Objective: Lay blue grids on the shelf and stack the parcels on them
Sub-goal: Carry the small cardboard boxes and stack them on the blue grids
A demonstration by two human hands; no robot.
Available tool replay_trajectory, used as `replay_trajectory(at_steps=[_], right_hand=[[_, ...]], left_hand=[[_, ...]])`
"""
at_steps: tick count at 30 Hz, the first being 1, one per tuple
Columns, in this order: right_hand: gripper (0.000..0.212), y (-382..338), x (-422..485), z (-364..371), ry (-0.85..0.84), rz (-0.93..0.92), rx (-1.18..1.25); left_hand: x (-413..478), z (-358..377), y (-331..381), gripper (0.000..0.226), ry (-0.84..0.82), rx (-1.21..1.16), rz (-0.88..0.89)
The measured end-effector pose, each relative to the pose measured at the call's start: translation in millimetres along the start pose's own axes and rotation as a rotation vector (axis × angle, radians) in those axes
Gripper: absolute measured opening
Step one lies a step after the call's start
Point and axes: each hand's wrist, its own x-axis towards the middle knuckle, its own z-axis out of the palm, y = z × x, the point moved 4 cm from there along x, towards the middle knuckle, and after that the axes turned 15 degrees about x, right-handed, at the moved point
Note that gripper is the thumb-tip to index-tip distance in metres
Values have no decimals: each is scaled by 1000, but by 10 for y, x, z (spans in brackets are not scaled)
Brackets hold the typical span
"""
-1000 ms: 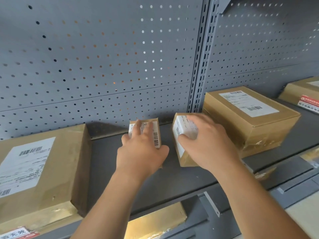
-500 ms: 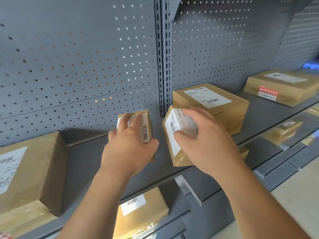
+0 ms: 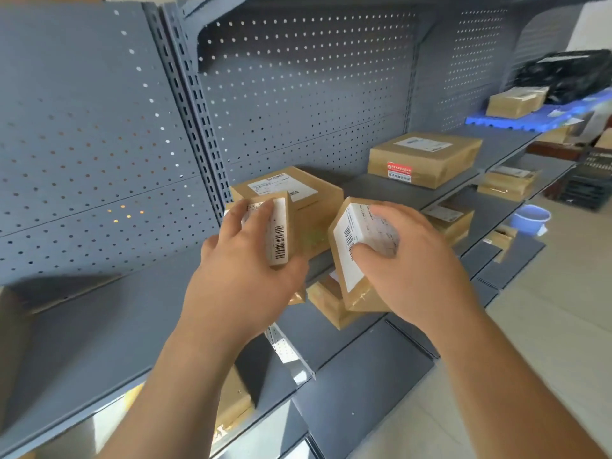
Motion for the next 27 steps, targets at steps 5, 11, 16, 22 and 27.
replay_trajectory(at_steps=[5,11,16,22,27], right_hand=[[51,314,-163,-661,103,37,-58],[52,759,-329,-1362,255,142,-113],[48,1125,-383,-1760,364,248,-195],[52,1500,-294,-2214,484,393,-286],[53,1719,-107,-2489,586,469,-395]], left_hand=[[-25,309,624,84,-52,-132,111],[13,761,1367,82,-156,-129,232],[169,1165,1937,81,-232,-120,350],[442,1694,2637,79,-329,-154,510],[761,2030,3174,74,-382,-209,660]])
